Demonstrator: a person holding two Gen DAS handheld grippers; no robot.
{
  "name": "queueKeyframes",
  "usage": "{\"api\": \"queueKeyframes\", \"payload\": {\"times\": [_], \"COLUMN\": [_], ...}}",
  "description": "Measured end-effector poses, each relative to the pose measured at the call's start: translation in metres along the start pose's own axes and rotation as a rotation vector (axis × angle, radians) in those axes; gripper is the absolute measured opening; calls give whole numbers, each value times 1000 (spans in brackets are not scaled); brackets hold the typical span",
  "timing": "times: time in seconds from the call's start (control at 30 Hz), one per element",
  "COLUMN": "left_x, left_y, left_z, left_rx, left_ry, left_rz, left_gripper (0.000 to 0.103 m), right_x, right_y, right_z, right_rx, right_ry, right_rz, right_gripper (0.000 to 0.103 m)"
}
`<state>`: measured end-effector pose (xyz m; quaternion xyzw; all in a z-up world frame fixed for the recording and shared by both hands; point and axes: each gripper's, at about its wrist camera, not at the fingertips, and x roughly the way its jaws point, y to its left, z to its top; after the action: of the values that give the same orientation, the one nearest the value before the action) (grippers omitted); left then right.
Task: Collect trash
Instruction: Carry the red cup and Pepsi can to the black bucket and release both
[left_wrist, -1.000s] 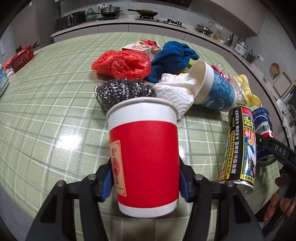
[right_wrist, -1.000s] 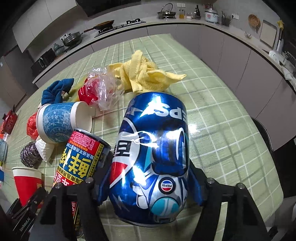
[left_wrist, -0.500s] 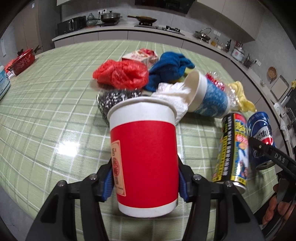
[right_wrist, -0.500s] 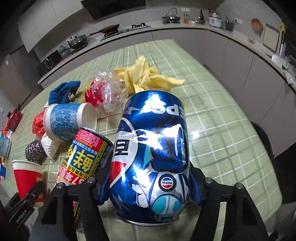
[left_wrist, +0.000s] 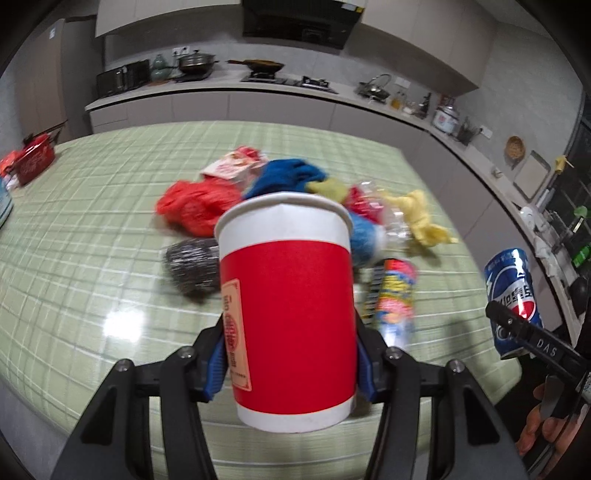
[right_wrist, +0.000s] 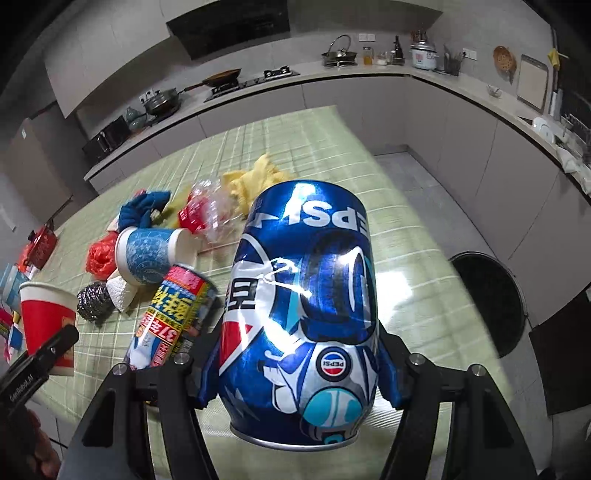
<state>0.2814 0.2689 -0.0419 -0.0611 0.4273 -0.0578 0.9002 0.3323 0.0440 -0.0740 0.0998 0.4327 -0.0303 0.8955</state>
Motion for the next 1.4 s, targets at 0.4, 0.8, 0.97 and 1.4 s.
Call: {"api": "queueKeyframes", "payload": {"times": [0.4, 0.8, 0.97, 1.4], "left_x": [23, 117, 170, 259], "left_y": [-180, -393, -423, -427], "left_z": [-7, -30, -53, -76], "left_rx": [95, 101, 118, 94], "left_ry": [15, 120, 181, 239], "left_rz": [-137, -195, -164, -42], "left_gripper": [57, 57, 58, 63], "right_x": [-40, -25, 5, 145], "right_y": [-159, -376, -419, -440], "right_z": [15, 47, 44, 20], "right_rx": [95, 50, 48, -42], "right_ry": [-63, -22, 27, 169], "right_rz": [-27, -37, -15, 80], "right_gripper": [69, 69, 69, 69]}}
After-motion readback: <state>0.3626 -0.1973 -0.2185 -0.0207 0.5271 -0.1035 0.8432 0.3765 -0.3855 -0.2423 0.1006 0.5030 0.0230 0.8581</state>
